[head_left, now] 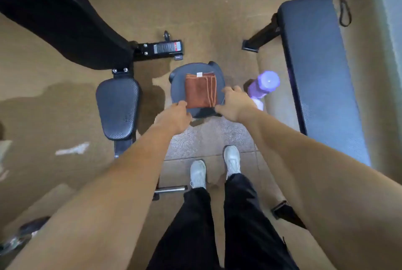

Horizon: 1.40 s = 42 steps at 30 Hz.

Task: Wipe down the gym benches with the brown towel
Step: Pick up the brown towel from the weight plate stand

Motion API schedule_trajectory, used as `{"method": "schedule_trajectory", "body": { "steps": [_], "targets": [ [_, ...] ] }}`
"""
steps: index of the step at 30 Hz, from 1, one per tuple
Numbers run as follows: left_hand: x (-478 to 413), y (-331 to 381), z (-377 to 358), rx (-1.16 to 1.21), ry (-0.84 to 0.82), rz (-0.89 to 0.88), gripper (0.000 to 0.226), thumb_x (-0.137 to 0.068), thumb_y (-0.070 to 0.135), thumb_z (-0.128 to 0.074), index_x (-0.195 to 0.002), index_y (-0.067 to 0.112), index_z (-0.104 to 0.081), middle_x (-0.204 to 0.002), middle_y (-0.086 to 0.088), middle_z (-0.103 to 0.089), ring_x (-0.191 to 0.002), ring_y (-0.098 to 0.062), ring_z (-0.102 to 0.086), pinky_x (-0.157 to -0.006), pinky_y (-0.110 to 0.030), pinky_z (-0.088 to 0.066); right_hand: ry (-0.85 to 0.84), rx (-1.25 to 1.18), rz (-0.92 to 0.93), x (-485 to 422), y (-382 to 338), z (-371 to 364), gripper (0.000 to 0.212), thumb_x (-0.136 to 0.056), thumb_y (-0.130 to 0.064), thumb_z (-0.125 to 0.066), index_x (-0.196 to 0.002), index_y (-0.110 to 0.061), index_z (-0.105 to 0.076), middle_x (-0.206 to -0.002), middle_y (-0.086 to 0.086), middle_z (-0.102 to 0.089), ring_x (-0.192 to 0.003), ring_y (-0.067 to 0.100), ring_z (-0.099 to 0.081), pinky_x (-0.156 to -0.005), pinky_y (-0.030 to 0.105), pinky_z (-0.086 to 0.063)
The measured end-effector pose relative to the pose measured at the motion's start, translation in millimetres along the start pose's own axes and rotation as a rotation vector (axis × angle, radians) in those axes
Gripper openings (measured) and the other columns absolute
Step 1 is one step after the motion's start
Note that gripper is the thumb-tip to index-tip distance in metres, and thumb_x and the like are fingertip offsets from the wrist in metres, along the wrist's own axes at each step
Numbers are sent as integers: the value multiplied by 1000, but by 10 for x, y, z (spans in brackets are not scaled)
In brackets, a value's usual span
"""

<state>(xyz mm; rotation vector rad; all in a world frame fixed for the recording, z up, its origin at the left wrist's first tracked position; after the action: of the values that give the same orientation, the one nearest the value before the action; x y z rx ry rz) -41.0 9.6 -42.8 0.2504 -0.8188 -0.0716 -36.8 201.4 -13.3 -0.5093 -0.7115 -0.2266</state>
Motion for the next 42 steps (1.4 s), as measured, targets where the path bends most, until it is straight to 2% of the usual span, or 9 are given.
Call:
{"method": "schedule_trajectory", "body": {
  "steps": [7,12,17,23,28,34,36,39,42],
  "targets": [
    [-1038,2,-528,190,19,81,44,-98,35,-50,-138,19,-45,-131,-7,-56,-115,-30,-56,-98,-44,-48,-93,-162,-67,-1170,465,-562,45,-93,-24,-56,-135,-8,-50,-133,17,-54,-122,37,-53,-103,39,-43],
    [-1777,208,-735,174,320,16,29,-96,34,-54,-123,28,-58,-120,0,-57,-114,-25,-51,-87,-45,-52,-18,-376,-99,-1889,714,-897,33,-94,-13,-45,-123,-16,-60,-100,0,-62,-102,25,-61,-90,28,-46],
    [-2249,174,-968,234,409,154,36,-88,48,-64,-116,25,-60,-118,1,-59,-110,-23,-55,-84,-41,-51,63,-444,-65,-2284,829,-1164,28,-94,-17,-50,-118,-22,-64,-101,-5,-63,-97,16,-57,-90,24,-45],
    [-2242,173,-1037,209,565,109,13,-95,30,-55,-99,23,-64,-106,0,-58,-99,-25,-55,-69,-38,-49,105,-458,-13,-2277,905,-1264,34,-91,-10,-46,-118,-22,-64,-99,-2,-67,-99,17,-60,-92,26,-45],
    [-1815,140,-862,670,599,163,7,-95,21,-54,-90,17,-57,-88,4,-61,-82,-17,-58,-76,-35,-49,114,-428,13,-2067,838,-998,40,-89,-10,-50,-128,-19,-55,-104,2,-64,-100,20,-60,-89,27,-44],
    [-949,-40,-328,1760,398,349,24,-94,8,-45,-73,17,-50,-63,0,-59,-67,-17,-58,-72,-30,-54,45,-248,292,-1468,-60,-328,67,-83,-9,-53,-143,-40,-46,-132,3,-39,-120,26,-46,-110,26,-29],
    [-612,-66,-45,1837,334,316,25,-97,12,-43,-76,15,-55,-59,0,-59,-62,-16,-56,-59,-24,-50,-83,-74,399,-1230,-451,-220,59,-84,-15,-56,-137,-43,-53,-135,0,-35,-124,24,-32,-106,27,-21],
    [-131,-139,321,1829,276,192,26,-100,15,-43,-101,4,-66,-90,-14,-66,-76,-22,-62,-66,-29,-48,-220,20,488,-883,-980,-108,10,-82,-29,-61,-83,-38,-68,-105,-5,-55,-108,23,-49,-95,36,-40],
    [361,-332,589,1737,312,97,36,-106,20,-42,-90,9,-72,-85,-9,-69,-74,-19,-64,-67,-29,-49,-345,-33,572,-490,-1466,-24,13,-79,-24,-72,-84,-13,-68,-81,2,-68,-79,13,-66,-75,33,-54]
  ]
}}
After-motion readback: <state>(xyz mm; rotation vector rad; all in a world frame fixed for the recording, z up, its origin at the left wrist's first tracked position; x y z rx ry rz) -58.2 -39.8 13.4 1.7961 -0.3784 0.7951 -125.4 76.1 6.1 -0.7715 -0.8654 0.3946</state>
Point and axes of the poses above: each hand's wrist, its own x-axis away from the middle knuckle, its own z-axis out of the back of the hand, y = z × x, the point moved 6 cm from there along -x, towards the middle knuckle
